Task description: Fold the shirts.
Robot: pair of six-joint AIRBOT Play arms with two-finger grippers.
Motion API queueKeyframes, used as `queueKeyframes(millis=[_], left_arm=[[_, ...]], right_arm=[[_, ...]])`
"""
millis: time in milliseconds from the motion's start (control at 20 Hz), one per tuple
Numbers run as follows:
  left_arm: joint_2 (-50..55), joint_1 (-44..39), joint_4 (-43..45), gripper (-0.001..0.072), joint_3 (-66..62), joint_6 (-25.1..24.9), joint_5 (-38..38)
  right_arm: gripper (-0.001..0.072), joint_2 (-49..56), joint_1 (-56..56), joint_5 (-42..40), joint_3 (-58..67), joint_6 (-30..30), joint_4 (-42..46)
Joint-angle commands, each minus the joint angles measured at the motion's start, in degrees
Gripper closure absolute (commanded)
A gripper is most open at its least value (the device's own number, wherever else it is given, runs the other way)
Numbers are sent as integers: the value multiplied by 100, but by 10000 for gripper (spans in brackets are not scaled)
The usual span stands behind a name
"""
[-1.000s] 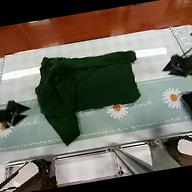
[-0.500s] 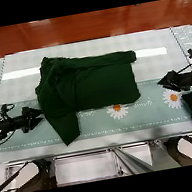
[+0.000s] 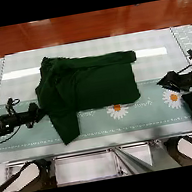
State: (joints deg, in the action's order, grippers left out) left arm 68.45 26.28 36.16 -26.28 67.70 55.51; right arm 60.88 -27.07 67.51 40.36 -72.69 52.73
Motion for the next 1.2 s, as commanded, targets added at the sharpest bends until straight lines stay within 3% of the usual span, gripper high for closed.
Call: queueKeyframes(millis=[0,450,1050,1100,1150], left_arm=[[-7,-48,-63,689,-229,2,160],[-4,-48,-63,689,-664,48,258],[-4,-107,-63,688,-664,46,348],[-4,-109,-63,688,-664,46,348],[-4,-107,-66,688,-667,48,365]], right_arm=[[301,2,-2,46,-173,-35,7],[302,70,741,-192,-769,-155,-122],[310,1858,2297,-1379,-345,-31,-1517],[378,1982,2389,-1375,-157,-26,-1528],[530,2061,2472,-1353,15,-15,-1523]])
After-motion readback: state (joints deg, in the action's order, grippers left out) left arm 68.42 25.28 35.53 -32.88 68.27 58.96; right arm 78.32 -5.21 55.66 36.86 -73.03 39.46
